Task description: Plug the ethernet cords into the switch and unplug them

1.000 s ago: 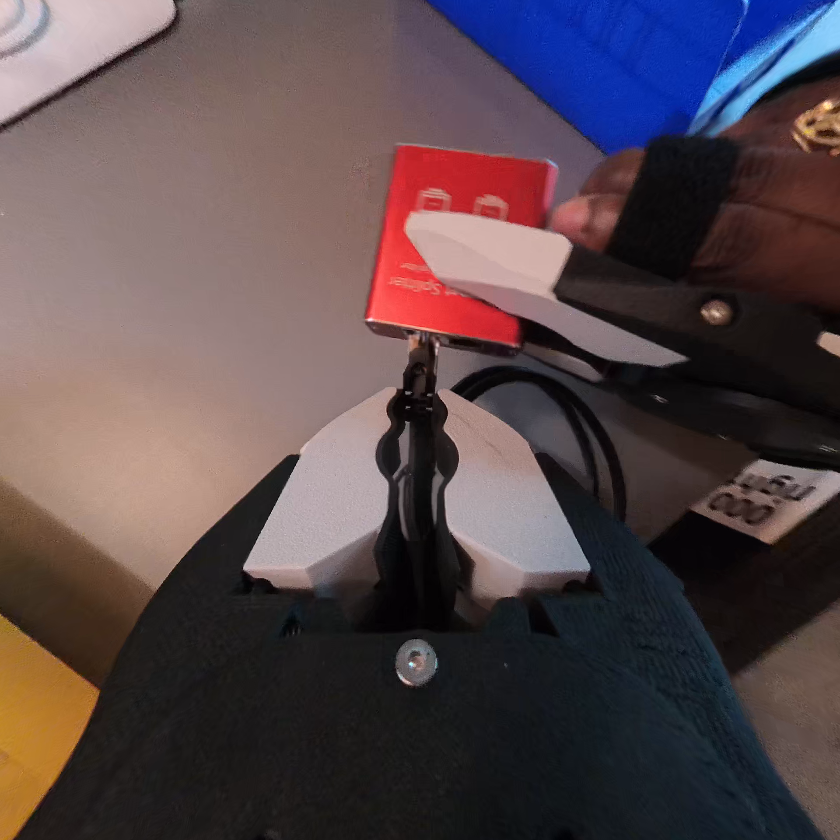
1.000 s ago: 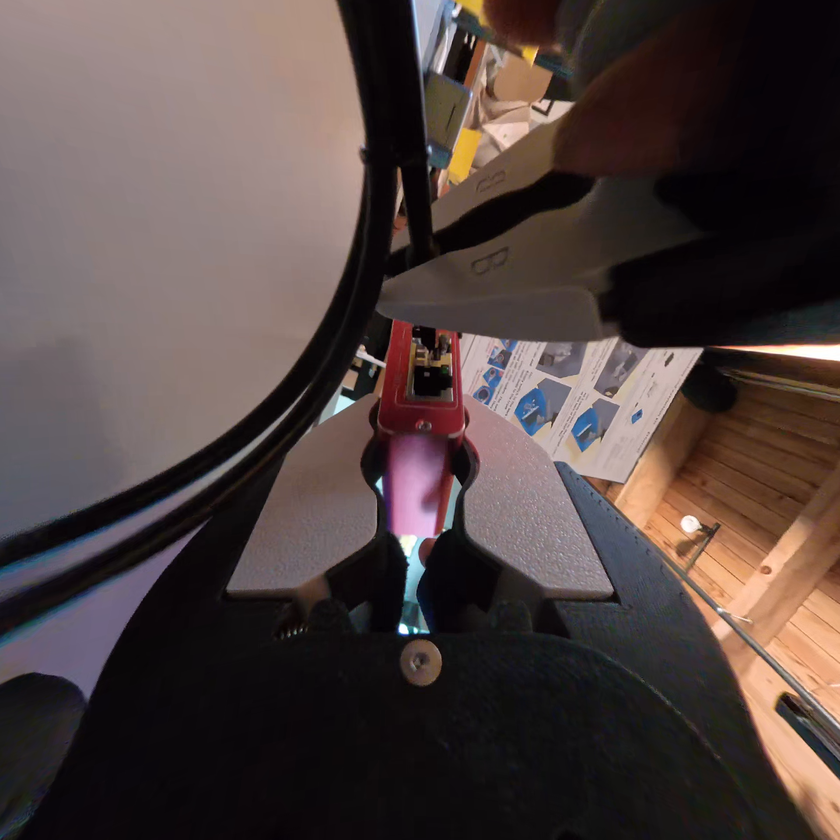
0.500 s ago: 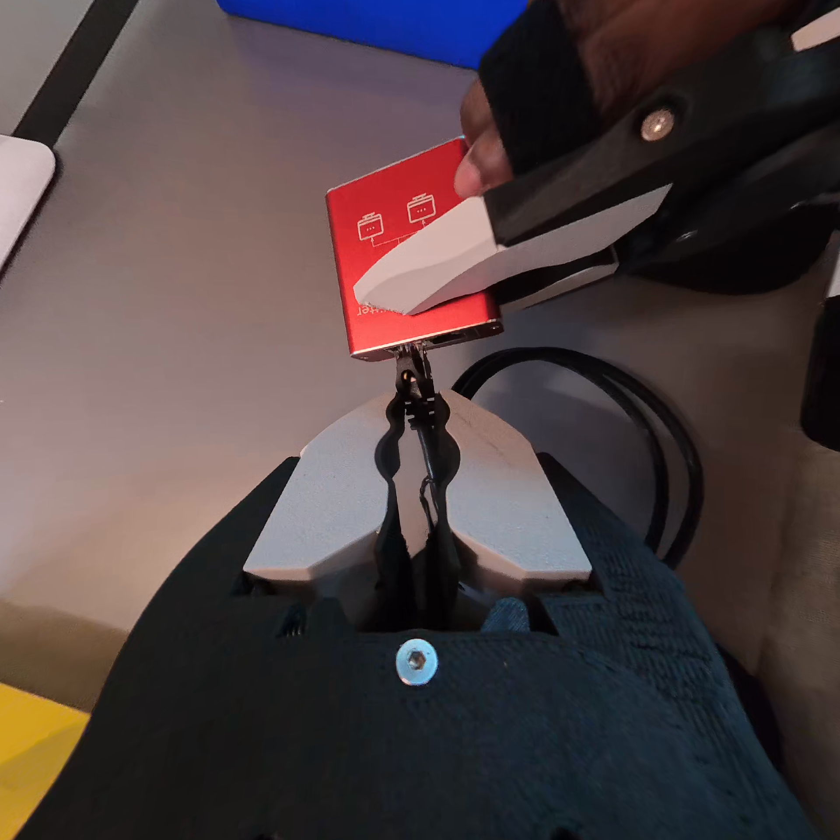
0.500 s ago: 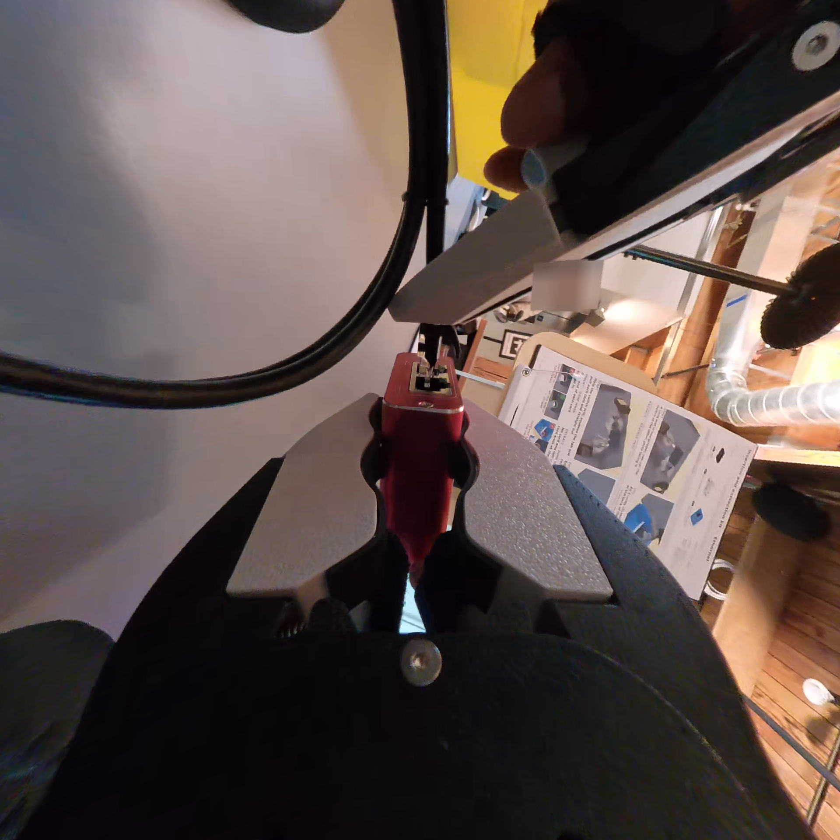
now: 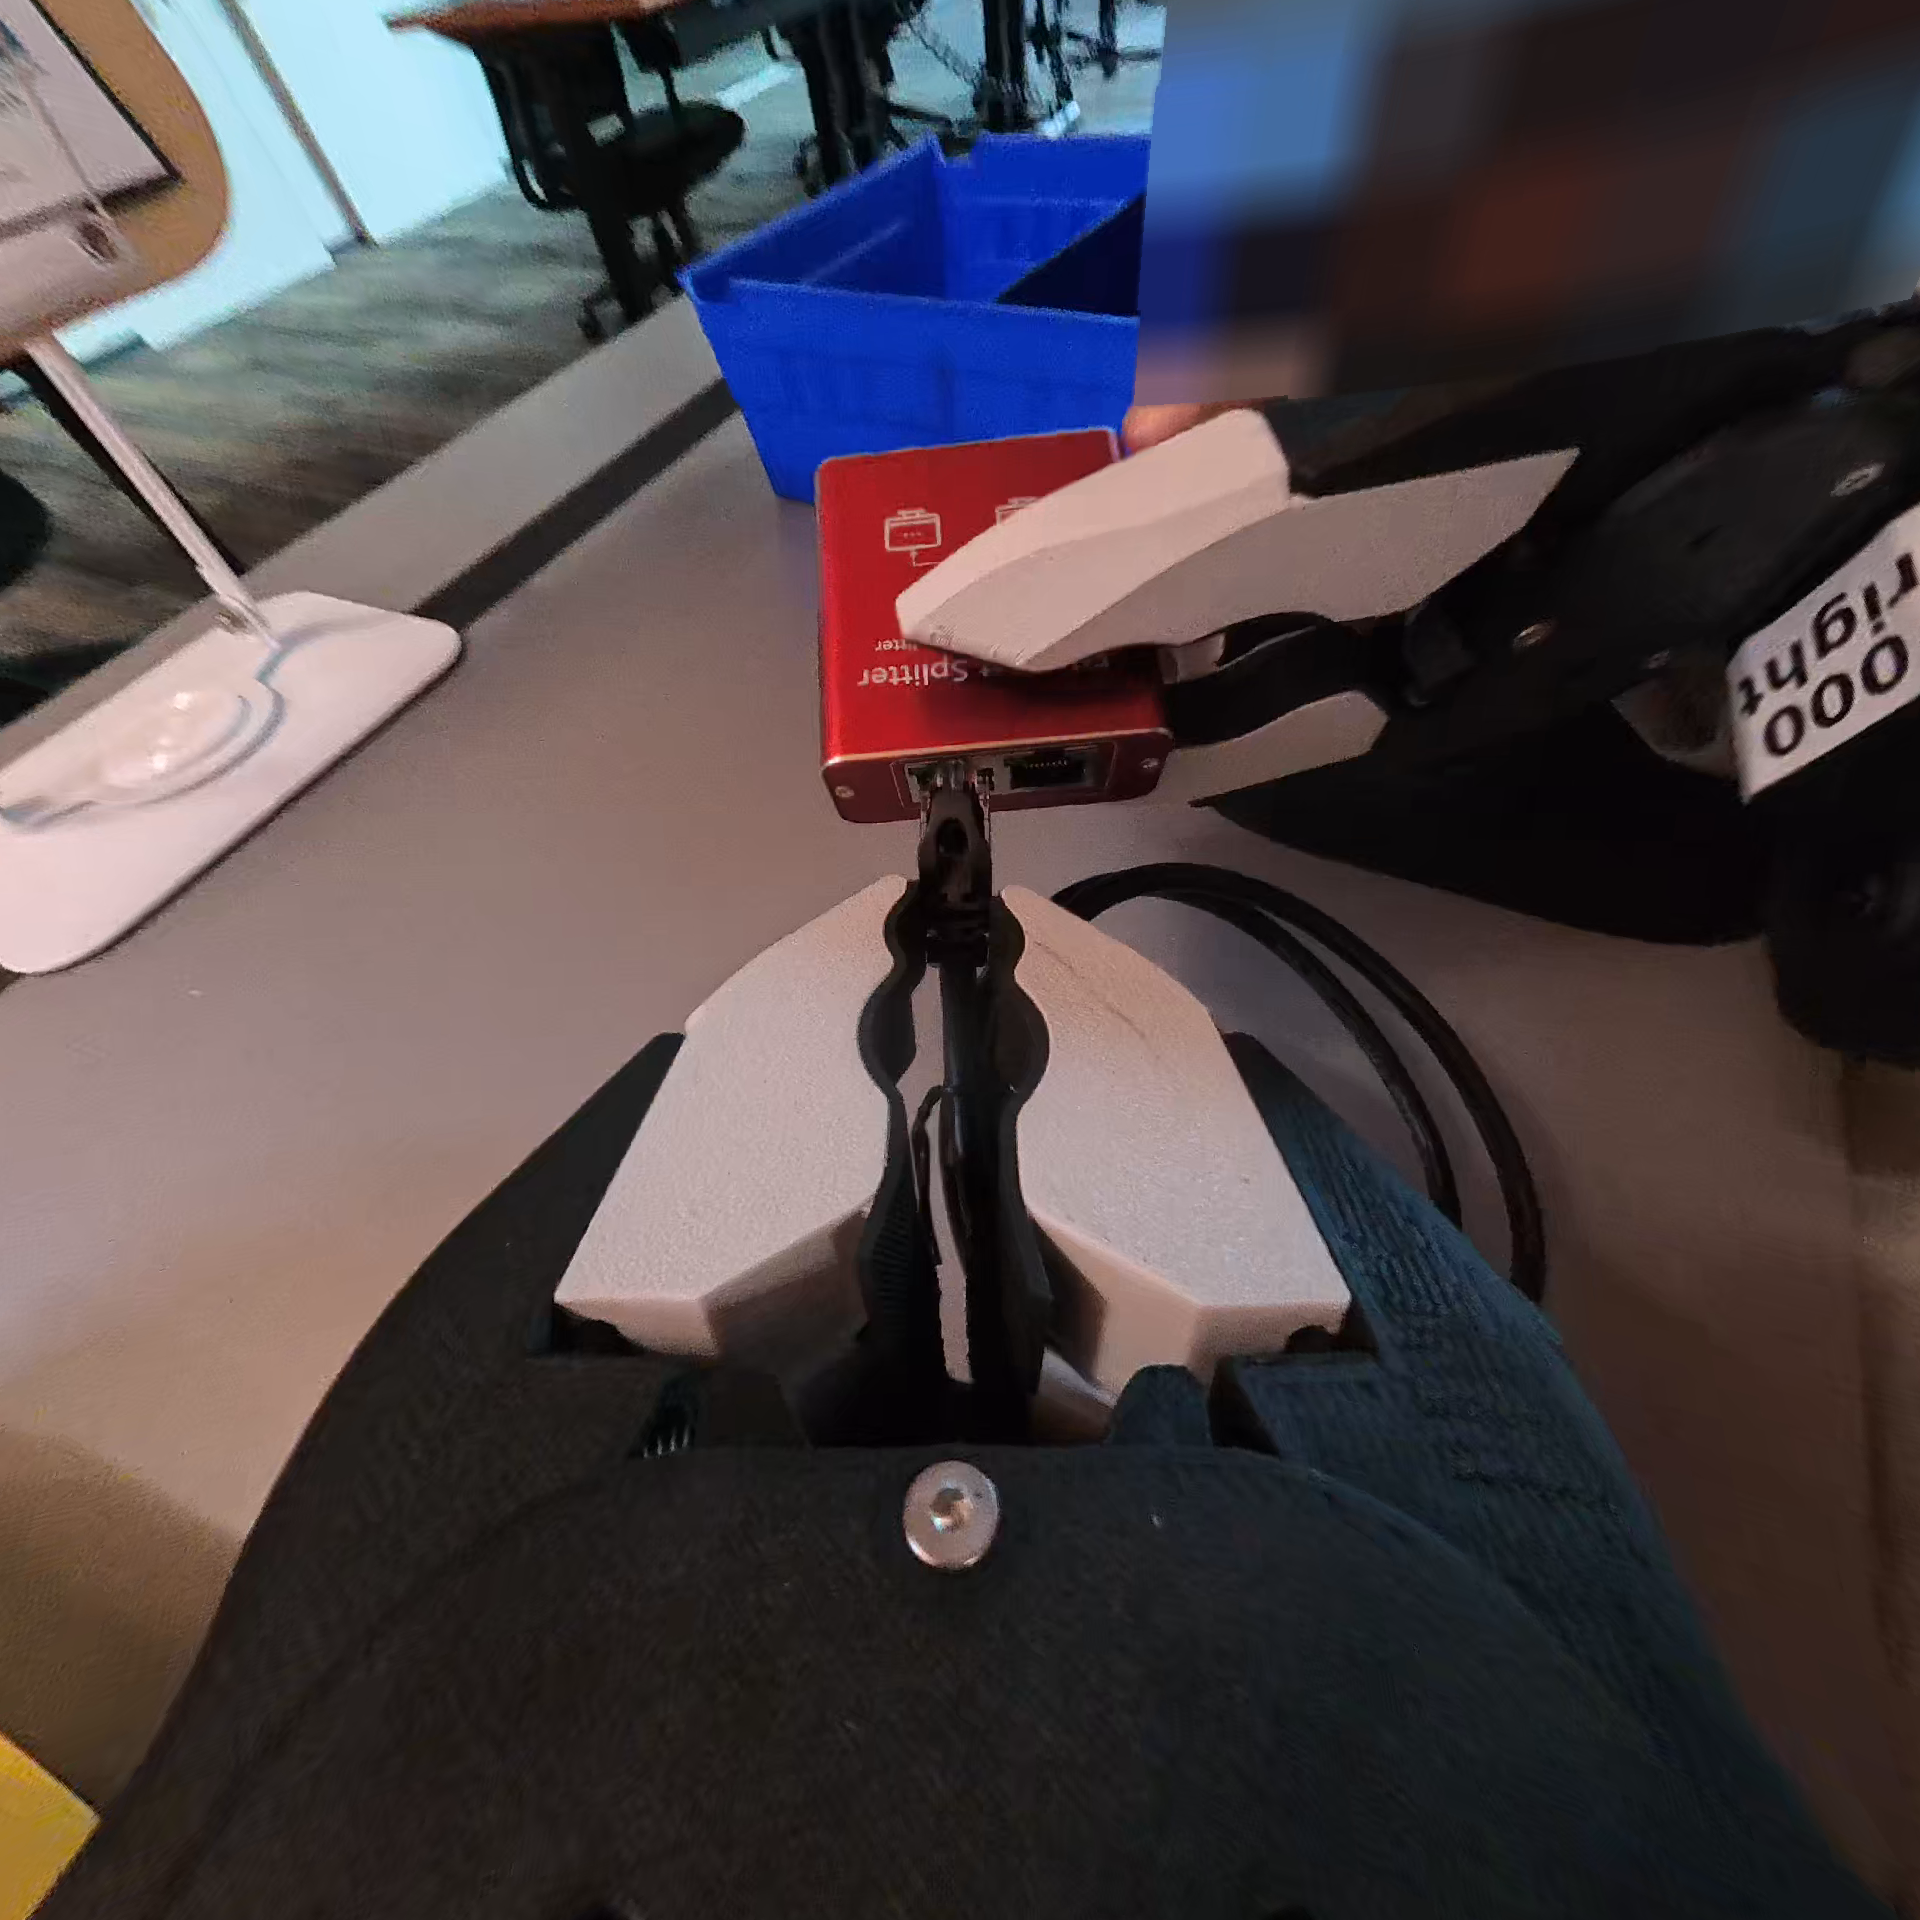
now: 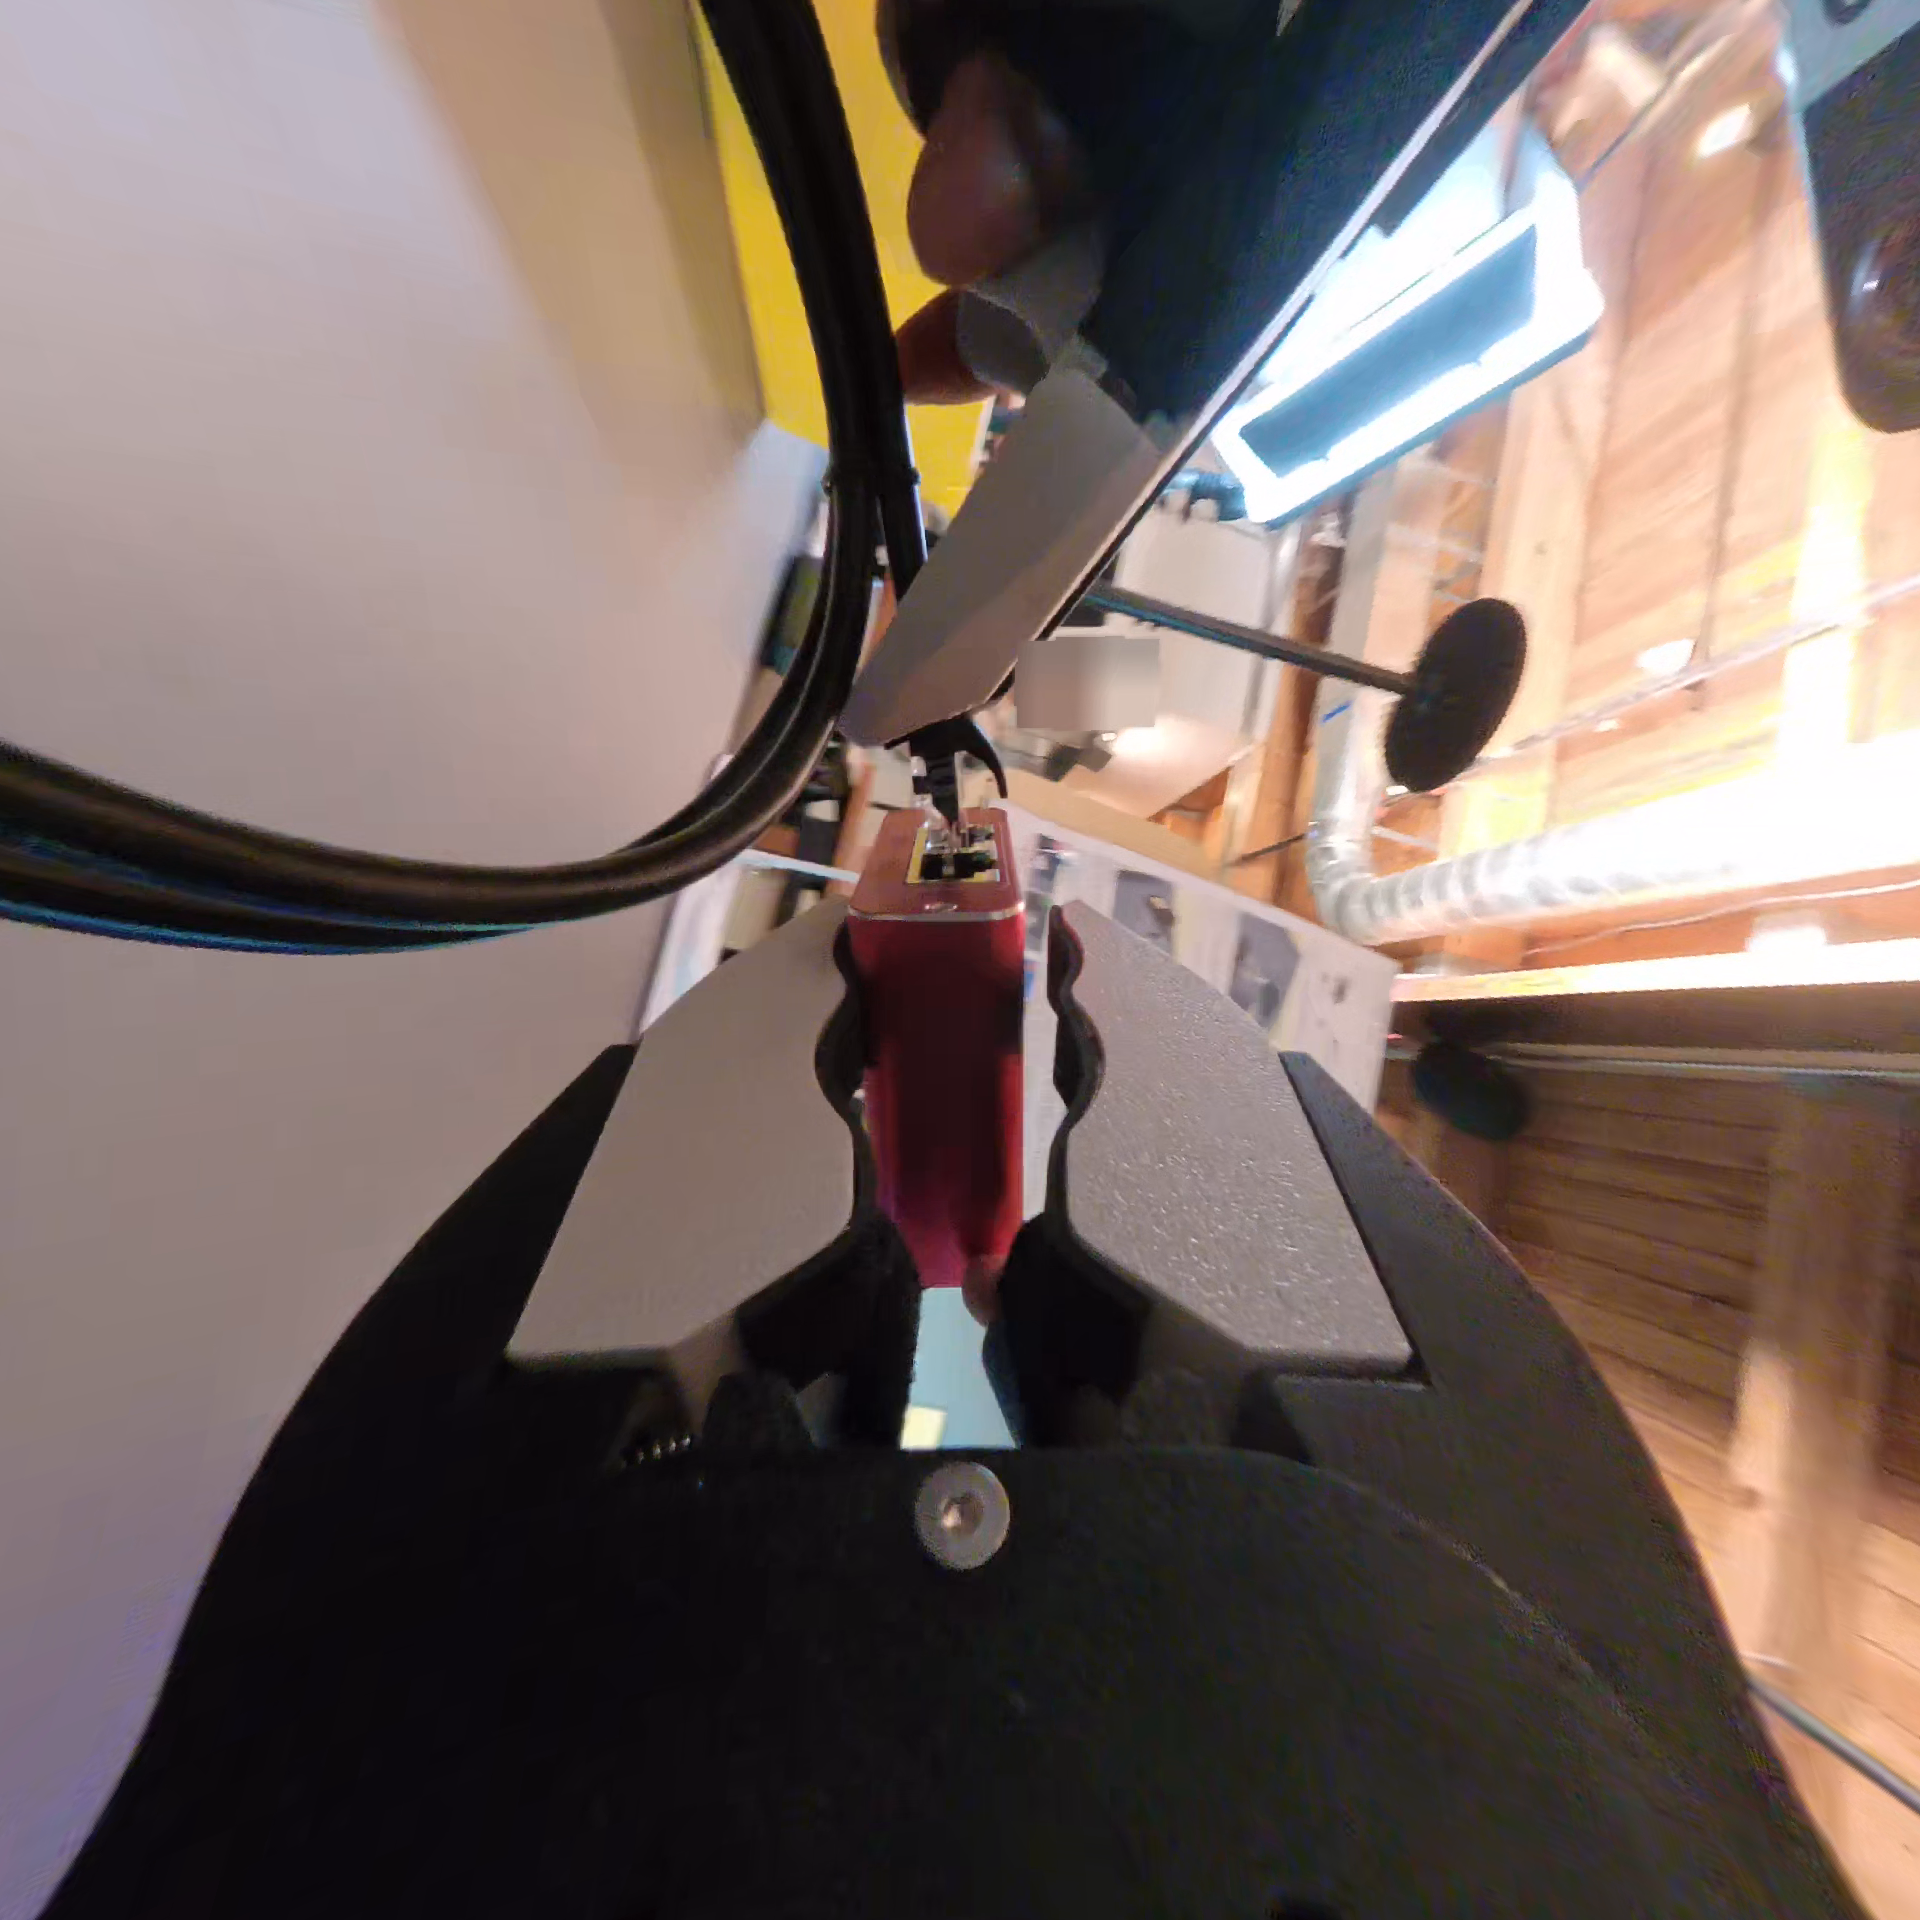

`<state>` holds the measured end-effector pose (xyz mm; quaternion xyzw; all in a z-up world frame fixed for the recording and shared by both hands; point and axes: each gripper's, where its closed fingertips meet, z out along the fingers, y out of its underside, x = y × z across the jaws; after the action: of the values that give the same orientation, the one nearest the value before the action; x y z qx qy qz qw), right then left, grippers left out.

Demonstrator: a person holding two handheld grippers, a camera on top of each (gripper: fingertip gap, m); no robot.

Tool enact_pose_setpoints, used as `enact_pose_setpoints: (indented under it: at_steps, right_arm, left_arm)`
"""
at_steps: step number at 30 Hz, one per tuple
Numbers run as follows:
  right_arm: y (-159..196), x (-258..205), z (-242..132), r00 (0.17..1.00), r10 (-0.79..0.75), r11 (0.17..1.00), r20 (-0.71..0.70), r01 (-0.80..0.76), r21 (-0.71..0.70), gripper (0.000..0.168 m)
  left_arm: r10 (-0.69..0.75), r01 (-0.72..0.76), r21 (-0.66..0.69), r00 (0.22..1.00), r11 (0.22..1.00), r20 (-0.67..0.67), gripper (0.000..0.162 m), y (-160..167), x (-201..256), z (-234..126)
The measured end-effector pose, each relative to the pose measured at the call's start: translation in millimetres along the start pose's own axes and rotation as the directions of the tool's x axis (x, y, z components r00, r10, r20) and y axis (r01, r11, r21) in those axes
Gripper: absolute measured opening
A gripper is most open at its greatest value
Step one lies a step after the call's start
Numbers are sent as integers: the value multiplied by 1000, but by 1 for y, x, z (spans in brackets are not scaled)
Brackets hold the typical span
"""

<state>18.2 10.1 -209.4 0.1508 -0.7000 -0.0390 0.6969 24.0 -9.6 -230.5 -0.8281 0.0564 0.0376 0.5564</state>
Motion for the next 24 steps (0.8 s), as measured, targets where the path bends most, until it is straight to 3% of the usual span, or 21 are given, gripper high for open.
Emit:
enact_pose_setpoints:
  at_steps: [3,9,12,14,15,16,18,19,20,21,22,24]
  right_arm:
    - [0,15,-3,997,-13,1000,-73,14,18,46]
    - [9,38,-12,959,280,955,-41,-274,113,62]
    - [10,48,-23,886,463,866,17,-456,205,68]
    - [13,50,-29,794,599,759,98,-603,244,76]
    - [16,51,-33,702,693,658,164,-709,253,80]
    - [16,49,-37,556,781,500,282,-829,251,83]
    - [12,52,-46,85,827,11,556,-991,135,94]
    - [10,59,-52,-178,719,-252,672,-968,13,98]
    - [12,65,-54,-407,567,-462,716,-877,-132,97]
    - [15,65,-51,-571,434,-588,697,-766,-261,88]
    - [15,58,-47,-672,355,-632,649,-685,-362,75]
    - [-2,45,-47,-730,286,-589,621,-645,-487,65]
  left_arm:
    - [22,-26,100,999,995,39,11,-9,0,-3]
    - [74,-100,241,990,965,117,11,-26,-3,-16]
    - [119,-170,294,975,941,186,11,-35,-10,-28]
    - [150,-214,311,965,926,215,11,-38,-12,-35]
    - [174,-242,312,958,919,229,11,-40,-13,-38]
    - [194,-265,308,951,914,242,11,-40,-13,-41]
    - [250,-320,286,934,903,257,11,-40,-13,-44]
    - [286,-355,271,921,895,265,11,-40,-12,-45]
    - [323,-391,257,907,884,269,11,-40,-10,-45]
    - [360,-424,241,894,873,267,12,-39,-7,-45]
    - [391,-448,222,883,866,259,12,-37,-4,-43]
    - [437,-485,183,865,855,246,12,-34,0,-40]
